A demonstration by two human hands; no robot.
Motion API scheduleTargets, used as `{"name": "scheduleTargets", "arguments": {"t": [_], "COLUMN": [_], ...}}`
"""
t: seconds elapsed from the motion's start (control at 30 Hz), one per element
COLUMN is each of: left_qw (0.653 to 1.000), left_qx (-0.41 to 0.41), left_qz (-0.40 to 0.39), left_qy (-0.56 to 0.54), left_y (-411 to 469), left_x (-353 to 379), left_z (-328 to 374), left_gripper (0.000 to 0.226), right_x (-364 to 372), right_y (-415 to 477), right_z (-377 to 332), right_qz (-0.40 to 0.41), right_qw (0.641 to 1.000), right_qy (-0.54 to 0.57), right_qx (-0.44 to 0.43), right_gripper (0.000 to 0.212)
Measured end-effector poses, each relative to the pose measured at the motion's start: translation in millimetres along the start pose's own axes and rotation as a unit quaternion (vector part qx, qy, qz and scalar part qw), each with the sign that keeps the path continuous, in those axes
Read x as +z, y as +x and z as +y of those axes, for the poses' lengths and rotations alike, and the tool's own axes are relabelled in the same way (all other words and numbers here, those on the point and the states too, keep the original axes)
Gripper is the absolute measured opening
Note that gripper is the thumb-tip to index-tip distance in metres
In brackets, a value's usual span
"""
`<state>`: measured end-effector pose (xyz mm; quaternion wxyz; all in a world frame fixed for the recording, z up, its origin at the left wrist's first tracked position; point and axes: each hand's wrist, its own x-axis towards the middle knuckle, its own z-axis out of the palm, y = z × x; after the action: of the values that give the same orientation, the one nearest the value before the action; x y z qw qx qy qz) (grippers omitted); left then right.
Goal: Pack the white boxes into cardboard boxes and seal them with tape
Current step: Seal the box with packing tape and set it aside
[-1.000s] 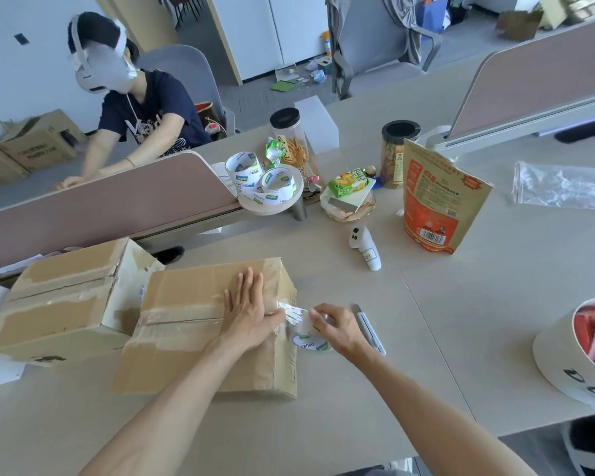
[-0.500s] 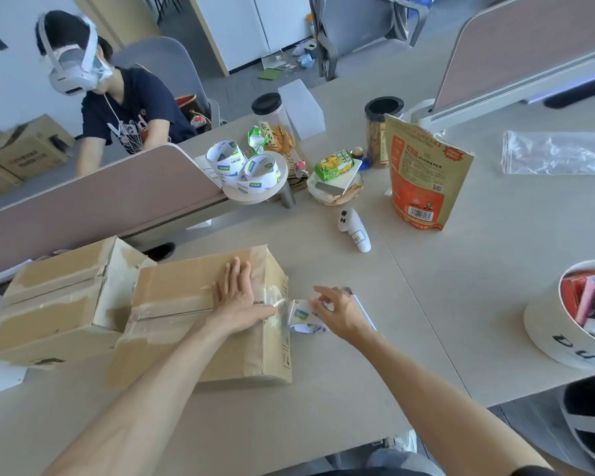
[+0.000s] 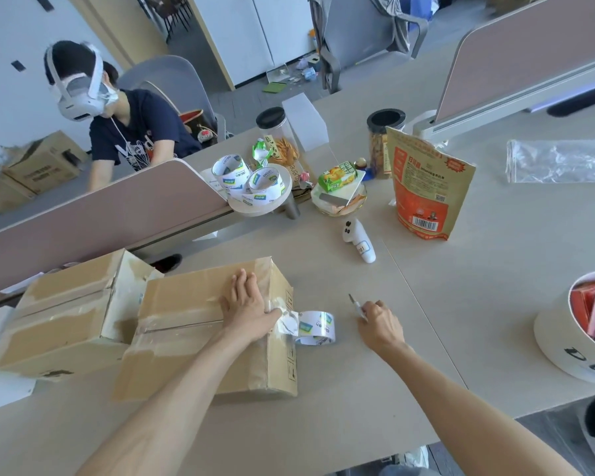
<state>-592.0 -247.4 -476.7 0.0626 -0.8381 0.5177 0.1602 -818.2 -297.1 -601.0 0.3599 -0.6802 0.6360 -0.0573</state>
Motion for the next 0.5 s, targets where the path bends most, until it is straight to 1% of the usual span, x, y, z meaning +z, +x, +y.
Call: {"name": "scheduleTargets", "arguments": {"t": [0.1, 0.13, 0.2, 0.23, 0.3, 0.37, 0.4, 0.47, 0.5], "left_qw": [0.998, 0.998, 0.998, 0.999, 1.0, 1.0, 0.999, 0.997, 0.997], "left_qx": [-0.015, -0.018, -0.019, -0.017, -0.009, 0.01, 0.026, 0.052, 0.057], "left_qz": [0.057, 0.064, 0.058, 0.048, 0.019, -0.013, -0.026, -0.052, -0.058], "left_qy": [0.009, 0.008, 0.004, -0.001, -0.008, -0.008, -0.001, 0.008, -0.003], "left_y": [0, 0, 1, 1, 1, -1, -1, -2, -2], "left_x": [4, 4, 6, 6, 5, 2, 1, -2, -3], "left_z": [9, 12, 14, 13, 6, -5, -10, -18, -21], "left_gripper": [0.077, 0.075, 0.075, 0.079, 0.096, 0.117, 0.122, 0.125, 0.122], "right_x": [-8, -12, -16, -15, -15, -12, -11, -6, -4], "right_y": [-4, -8, -16, -20, -30, -39, -43, -52, -56], "right_z": [-16, -24, -36, -42, -53, -62, -67, -74, -76], "right_qz": [0.026, 0.026, 0.002, -0.017, -0.052, -0.067, -0.07, -0.078, -0.084], "right_qw": [0.994, 0.992, 0.985, 0.981, 0.971, 0.962, 0.959, 0.953, 0.95], "right_qy": [0.096, 0.119, 0.162, 0.185, 0.226, 0.254, 0.263, 0.279, 0.288], "right_qx": [-0.033, -0.042, -0.059, -0.062, -0.062, -0.073, -0.078, -0.084, -0.087], "right_gripper": [0.02, 0.017, 0.014, 0.013, 0.011, 0.013, 0.014, 0.015, 0.015]}}
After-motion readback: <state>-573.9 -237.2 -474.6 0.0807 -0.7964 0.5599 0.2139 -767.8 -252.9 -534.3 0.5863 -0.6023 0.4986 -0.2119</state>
